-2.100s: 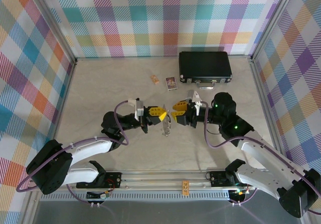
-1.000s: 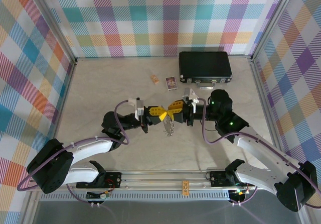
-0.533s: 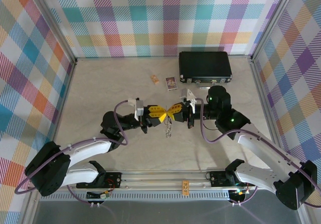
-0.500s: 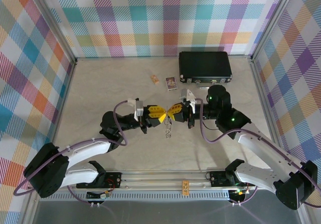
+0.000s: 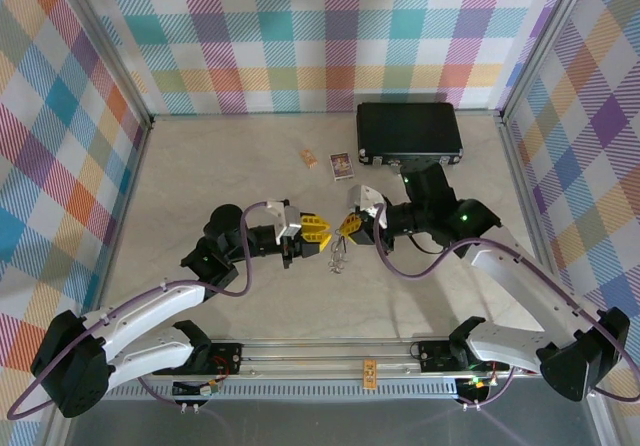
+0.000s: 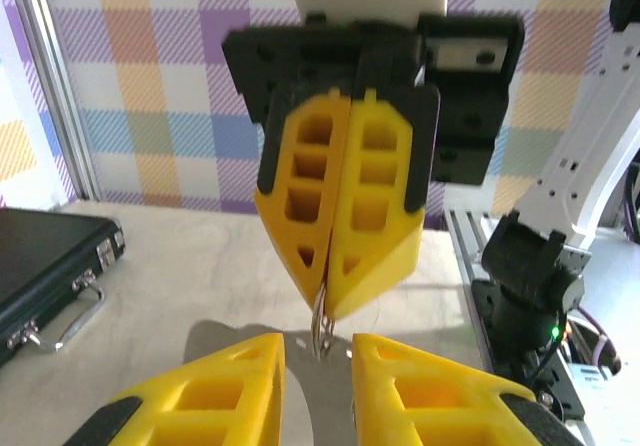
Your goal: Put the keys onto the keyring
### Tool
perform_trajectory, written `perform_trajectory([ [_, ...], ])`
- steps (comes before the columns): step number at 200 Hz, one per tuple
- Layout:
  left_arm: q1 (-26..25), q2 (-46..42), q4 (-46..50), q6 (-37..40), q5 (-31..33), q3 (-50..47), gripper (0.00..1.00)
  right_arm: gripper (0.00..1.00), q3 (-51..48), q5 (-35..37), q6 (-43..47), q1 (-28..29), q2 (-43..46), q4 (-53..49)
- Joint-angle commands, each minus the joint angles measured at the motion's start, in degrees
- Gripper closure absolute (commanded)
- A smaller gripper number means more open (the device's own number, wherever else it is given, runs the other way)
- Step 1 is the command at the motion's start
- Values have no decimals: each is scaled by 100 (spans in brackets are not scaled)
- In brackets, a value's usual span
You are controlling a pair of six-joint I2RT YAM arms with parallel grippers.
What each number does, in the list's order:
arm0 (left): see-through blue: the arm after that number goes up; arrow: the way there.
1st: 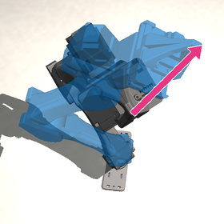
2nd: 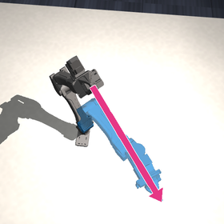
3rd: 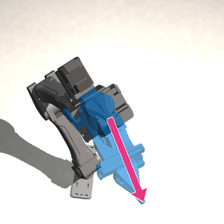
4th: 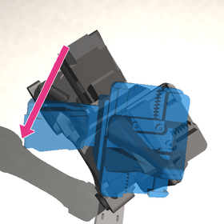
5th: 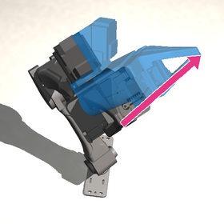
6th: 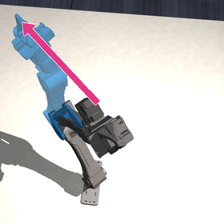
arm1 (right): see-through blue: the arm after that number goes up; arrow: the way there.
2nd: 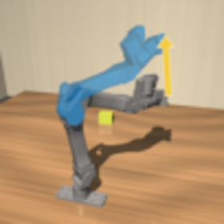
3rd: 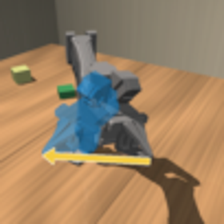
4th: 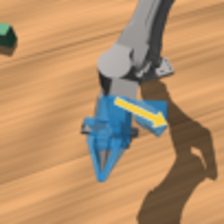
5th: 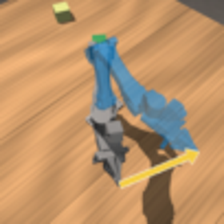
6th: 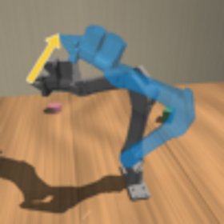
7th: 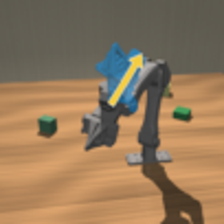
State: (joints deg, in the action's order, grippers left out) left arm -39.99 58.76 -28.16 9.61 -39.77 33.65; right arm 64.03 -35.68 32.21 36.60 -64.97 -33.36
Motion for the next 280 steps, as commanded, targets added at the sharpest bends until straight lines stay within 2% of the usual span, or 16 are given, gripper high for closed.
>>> perform_trajectory([
  [1,19,-32,903,556,22,297,76,100,447,-24,552,39,-168,-564],
  [29,8,19,900,581,46,304,76,100,761,113,747,151,-468,-937],
  [97,1,82,953,609,13,326,77,100,896,235,831,442,-766,-1041],
  [128,0,178,1003,595,-40,374,79,100,901,263,822,493,-782,-1012],
  [151,-9,229,1092,629,-56,420,84,100,905,264,805,504,-769,-997],
  [247,-44,260,1077,620,-215,428,84,100,830,161,736,517,-714,-886],
  [280,-57,258,1102,639,-248,417,80,100,822,146,726,515,-728,-887],
])
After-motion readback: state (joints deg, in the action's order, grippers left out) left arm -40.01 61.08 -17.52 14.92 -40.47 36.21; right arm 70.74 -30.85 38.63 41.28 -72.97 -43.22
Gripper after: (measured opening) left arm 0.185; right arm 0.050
